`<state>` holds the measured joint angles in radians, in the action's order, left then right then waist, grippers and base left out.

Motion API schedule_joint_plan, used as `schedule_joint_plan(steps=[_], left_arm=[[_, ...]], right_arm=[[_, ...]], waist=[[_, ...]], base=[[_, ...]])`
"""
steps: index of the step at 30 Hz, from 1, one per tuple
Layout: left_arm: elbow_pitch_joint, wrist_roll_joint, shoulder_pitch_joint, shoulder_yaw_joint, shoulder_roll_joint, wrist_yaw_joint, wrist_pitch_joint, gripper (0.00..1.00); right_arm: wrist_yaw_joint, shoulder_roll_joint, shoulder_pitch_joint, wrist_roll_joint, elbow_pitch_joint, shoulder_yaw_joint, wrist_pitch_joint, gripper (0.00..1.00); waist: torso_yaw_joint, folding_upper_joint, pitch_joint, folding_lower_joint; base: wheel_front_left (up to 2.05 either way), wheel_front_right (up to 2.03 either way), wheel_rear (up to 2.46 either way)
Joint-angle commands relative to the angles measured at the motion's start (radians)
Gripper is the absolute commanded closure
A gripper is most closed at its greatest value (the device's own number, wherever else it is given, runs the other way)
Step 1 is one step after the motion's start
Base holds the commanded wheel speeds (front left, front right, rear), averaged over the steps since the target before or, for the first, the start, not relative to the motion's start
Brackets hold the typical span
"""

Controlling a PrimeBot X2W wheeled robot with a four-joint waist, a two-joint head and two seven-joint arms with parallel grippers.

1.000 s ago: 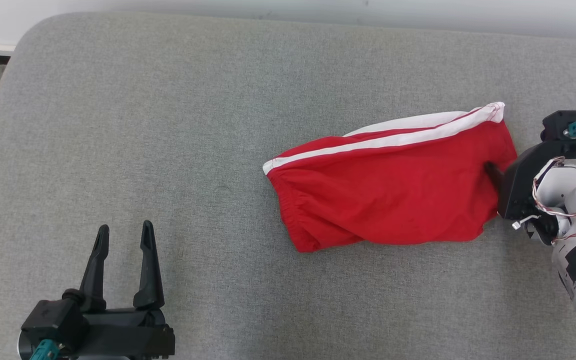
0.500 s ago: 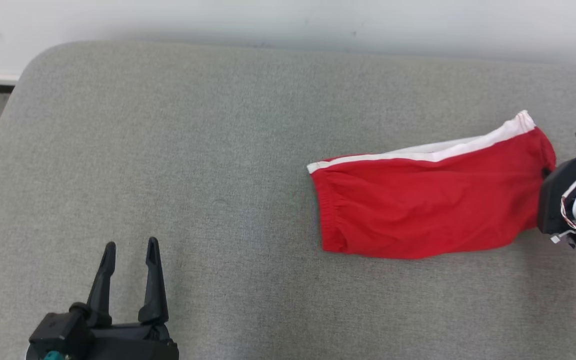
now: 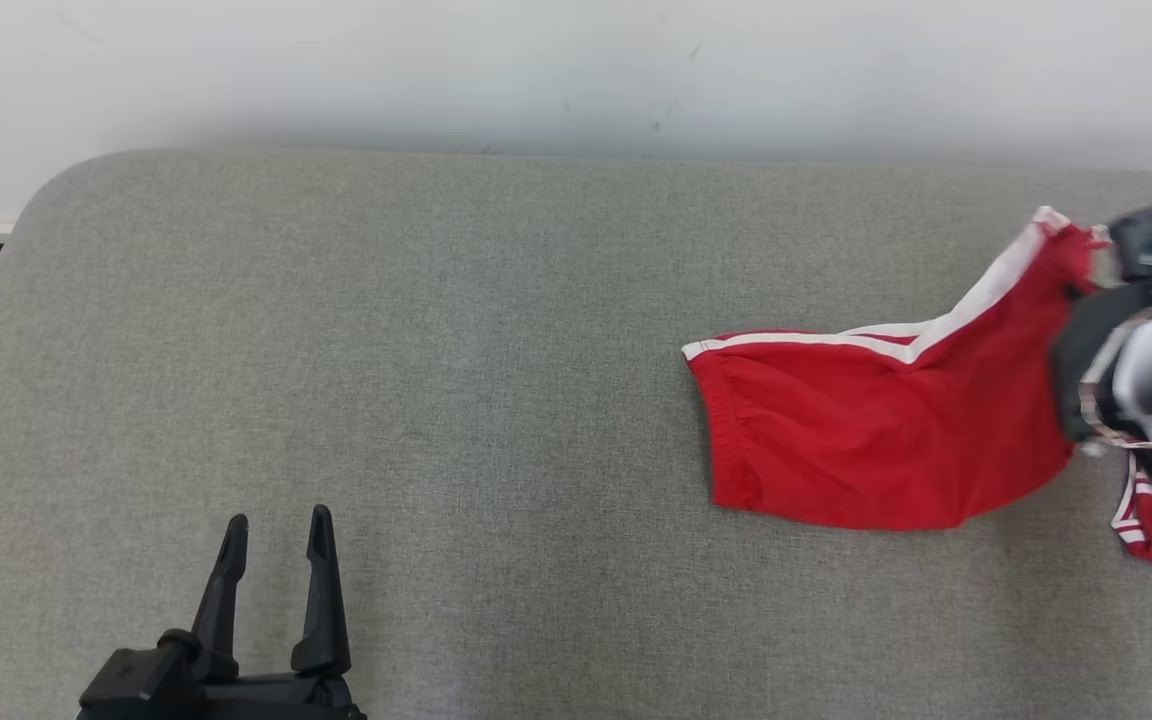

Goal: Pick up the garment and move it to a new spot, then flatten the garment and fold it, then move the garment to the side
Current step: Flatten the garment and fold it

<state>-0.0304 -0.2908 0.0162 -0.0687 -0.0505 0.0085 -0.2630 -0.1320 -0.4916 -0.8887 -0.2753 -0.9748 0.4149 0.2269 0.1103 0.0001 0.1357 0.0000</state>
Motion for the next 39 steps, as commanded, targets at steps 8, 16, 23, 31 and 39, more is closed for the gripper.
schedule_joint_plan(steps=[8, 16, 23, 31, 39], left_arm=[[0.005, -0.008, -0.012, -0.009, 0.0, 0.007, -0.001, 0.0], [-0.002, -0.02, 0.013, -0.013, 0.0, 0.001, -0.001, 0.0], [-0.012, -0.032, 0.018, -0.009, 0.0, -0.004, -0.001, 0.0], [-0.01, -0.032, 0.006, -0.009, 0.0, 0.0, -0.001, 0.0], [-0.018, -0.026, -0.012, -0.002, 0.0, -0.007, -0.001, 0.0]], right_arm=[[0.003, 0.118, 0.105, 0.018, 0.318, 0.061, 0.177, 1.0], [0.003, 0.234, 0.164, 0.045, 0.415, 0.081, 0.286, 1.0], [0.003, 0.294, 0.177, 0.078, 0.427, 0.098, 0.269, 1.0], [0.003, 0.321, 0.193, 0.059, 0.39, 0.138, 0.276, 0.2], [0.003, 0.322, 0.178, -0.029, 0.46, 0.013, 0.135, 0.0]], waist=[[0.0, -0.0001, -0.006, 0.0], [0.014, -0.0001, 0.013, 0.0], [0.025, -0.0001, 0.018, 0.0], [0.029, -0.0001, 0.007, 0.0], [0.012, -0.0001, -0.017, 0.0]], base=[[0.0, 0.0, 0.0], [0.0, 0.0, 0.0], [0.0, 0.0, 0.0], [0.0, 0.0, 0.0], [0.0, 0.0, 0.0]])
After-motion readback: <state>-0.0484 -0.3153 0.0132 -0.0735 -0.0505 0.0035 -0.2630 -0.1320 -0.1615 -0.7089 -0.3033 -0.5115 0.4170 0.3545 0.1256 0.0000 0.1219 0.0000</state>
